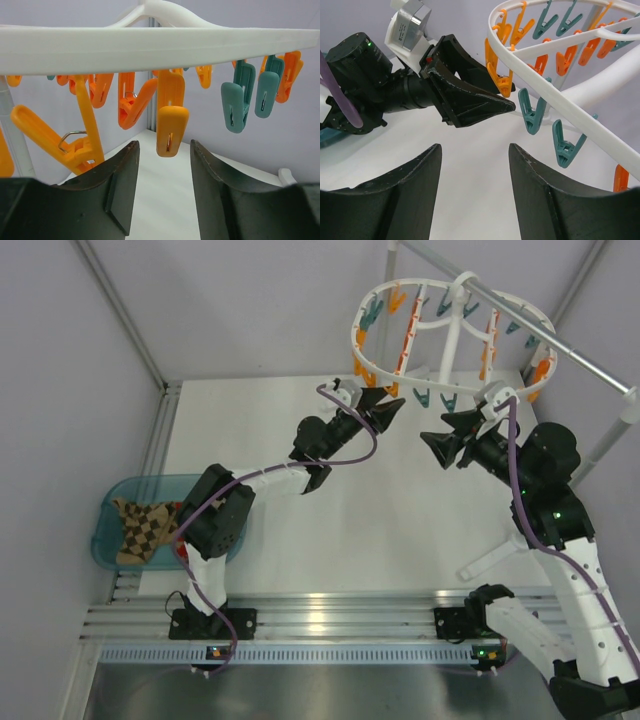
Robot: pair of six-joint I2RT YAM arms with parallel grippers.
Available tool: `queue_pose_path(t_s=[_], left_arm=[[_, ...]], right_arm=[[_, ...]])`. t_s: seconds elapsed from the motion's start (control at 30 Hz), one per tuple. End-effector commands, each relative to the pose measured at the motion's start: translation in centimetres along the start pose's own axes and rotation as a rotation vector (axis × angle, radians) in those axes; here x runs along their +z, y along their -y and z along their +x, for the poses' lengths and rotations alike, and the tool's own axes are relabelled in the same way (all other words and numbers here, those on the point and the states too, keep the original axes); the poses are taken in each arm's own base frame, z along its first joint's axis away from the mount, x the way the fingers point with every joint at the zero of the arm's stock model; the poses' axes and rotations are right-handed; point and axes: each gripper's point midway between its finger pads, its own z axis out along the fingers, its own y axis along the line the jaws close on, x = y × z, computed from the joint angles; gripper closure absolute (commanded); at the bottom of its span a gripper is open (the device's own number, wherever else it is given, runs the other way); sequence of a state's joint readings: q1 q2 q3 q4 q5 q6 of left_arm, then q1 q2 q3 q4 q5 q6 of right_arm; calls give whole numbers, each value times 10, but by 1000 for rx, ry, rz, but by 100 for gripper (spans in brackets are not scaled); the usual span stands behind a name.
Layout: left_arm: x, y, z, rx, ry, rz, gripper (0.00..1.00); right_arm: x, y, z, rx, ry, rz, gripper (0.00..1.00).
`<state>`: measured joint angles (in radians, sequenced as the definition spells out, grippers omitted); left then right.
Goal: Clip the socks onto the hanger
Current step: Open the clamp at the hanger.
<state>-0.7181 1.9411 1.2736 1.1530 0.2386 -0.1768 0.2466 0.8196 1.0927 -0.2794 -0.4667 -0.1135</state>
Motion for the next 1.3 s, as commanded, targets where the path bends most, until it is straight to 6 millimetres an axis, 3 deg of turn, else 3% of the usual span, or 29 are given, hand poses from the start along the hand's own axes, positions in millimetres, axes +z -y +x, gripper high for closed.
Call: queue_pose_path(t_s=[0.0,0.27,0.5,0.53,0.57,0.63,0.73,0.77,0.8,0.9,1.07,1.27], left_arm=[[10,10,-56,24,150,27,51],[9,15,-57,18,142,55,61],[-4,38,-56,-16,14,145,92],[-6,42,-65,-22,6,149,100],[-10,41,-52,-53,-64,139,100],[-14,43,-56,-72,-99,135,100],[-18,43,-48,-114,-205,104,100],[-12,42,-58,-117,-211,95,100],[-18,41,-42,-148,-303,74,100],[-25,40,-34,-173,-390,48,100],[-40,38,-19,-176,-484,16,100],[-46,41,-14,-150,-531,6,100]], right_arm=[[1,2,-11,-35,38,5,44],[3,3,-12,-34,44,5,44],[11,11,-22,53,81,52,47],[12,10,-23,67,86,44,48],[15,10,-23,94,91,44,49],[19,10,-25,111,107,37,50],[22,7,-27,138,134,23,50],[24,5,-27,147,136,15,51],[25,3,-28,165,143,9,50],[31,-2,-24,228,142,-9,46],[42,-9,-29,262,174,-44,40],[53,-15,-18,289,161,-72,42]])
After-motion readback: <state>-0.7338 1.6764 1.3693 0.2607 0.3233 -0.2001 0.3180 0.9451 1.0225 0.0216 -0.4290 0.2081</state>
